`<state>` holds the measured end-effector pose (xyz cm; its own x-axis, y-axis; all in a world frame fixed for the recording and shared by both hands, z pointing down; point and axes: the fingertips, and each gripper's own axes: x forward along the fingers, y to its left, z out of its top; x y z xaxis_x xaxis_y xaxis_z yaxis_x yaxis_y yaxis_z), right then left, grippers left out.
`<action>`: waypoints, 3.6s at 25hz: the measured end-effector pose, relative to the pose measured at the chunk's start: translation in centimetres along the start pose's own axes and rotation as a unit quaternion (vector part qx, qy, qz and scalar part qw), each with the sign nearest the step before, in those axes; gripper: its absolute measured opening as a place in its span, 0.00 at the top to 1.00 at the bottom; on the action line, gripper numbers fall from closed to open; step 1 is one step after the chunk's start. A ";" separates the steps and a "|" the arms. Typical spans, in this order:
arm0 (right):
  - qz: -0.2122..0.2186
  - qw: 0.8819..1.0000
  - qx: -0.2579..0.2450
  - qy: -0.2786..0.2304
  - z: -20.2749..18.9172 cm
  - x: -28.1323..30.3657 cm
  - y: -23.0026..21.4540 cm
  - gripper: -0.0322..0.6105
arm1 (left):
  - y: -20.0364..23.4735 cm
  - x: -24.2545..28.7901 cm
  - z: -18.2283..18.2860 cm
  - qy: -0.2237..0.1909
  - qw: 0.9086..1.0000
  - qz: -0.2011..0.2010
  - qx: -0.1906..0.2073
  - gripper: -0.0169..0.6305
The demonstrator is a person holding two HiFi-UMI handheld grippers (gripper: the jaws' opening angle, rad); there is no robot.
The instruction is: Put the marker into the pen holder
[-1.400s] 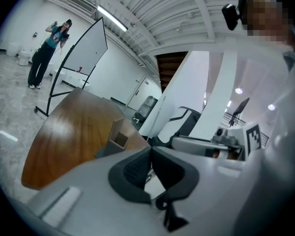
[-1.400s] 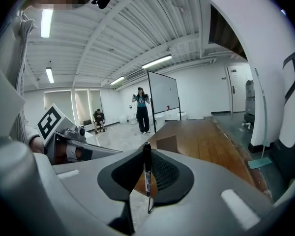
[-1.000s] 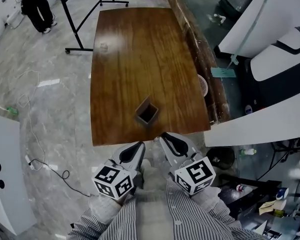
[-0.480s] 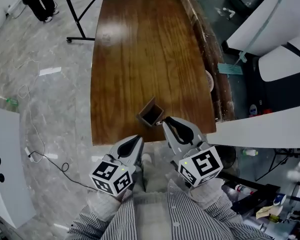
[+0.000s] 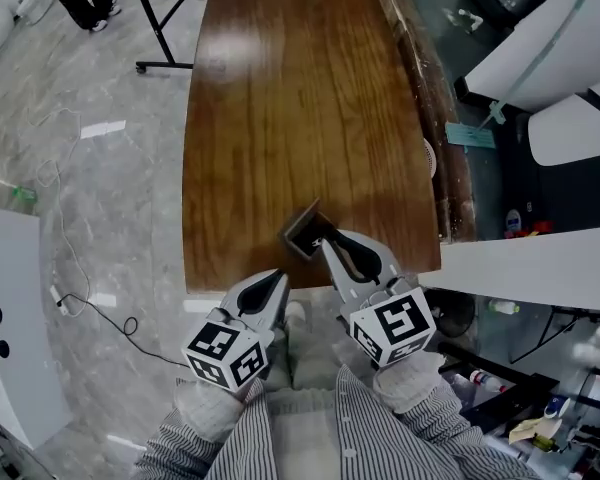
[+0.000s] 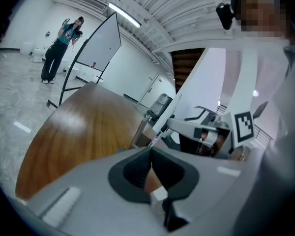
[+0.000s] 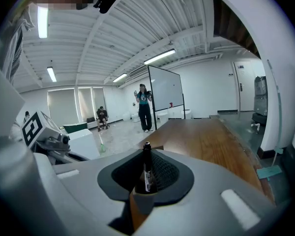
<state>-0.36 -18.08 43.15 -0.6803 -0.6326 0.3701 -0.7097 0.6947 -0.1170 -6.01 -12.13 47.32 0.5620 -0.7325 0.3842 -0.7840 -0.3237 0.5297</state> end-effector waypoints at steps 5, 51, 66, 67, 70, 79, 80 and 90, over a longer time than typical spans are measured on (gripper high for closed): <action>-0.003 0.999 -0.041 0.030 -2.2 1.5 0.1 0.88 | 0.8 0.3 -0.2 0.001 1.000 0.004 -0.006 0.96; 0.053 0.998 -0.008 0.026 -3.5 -1.9 4.4 0.88 | -1.9 -1.1 0.0 0.004 0.999 -0.012 0.031 0.96; 0.033 0.998 0.051 -0.006 -2.4 -8.0 6.9 0.95 | -6.3 -3.4 -0.9 -0.003 0.998 -0.026 0.059 0.96; 0.033 0.998 0.052 -0.006 -2.5 -8.2 7.0 0.95 | -6.4 -3.6 -0.8 -0.005 0.998 -0.026 0.061 0.96; 0.034 0.998 0.056 -0.004 -2.9 -8.7 6.9 0.95 | -6.7 -3.7 -0.6 -0.009 0.998 -0.025 0.065 0.96; 0.043 0.998 0.049 0.004 -3.1 -9.0 7.9 0.95 | -6.9 -4.2 -1.2 0.002 0.998 -0.027 0.062 0.96; 0.044 0.998 0.049 0.005 -3.1 -9.0 8.0 0.95 | -6.9 -4.3 -1.3 0.004 0.998 -0.027 0.062 0.96; 0.049 0.998 0.047 0.014 -3.8 -9.4 8.4 0.95 | -7.5 -4.2 -2.1 0.016 0.998 -0.037 0.058 0.96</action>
<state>0.79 -5.03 42.15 -0.7427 -0.5524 0.3784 -0.6550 0.7166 -0.2395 -1.92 -5.37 43.34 0.6258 -0.6851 0.3728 -0.7645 -0.4443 0.4670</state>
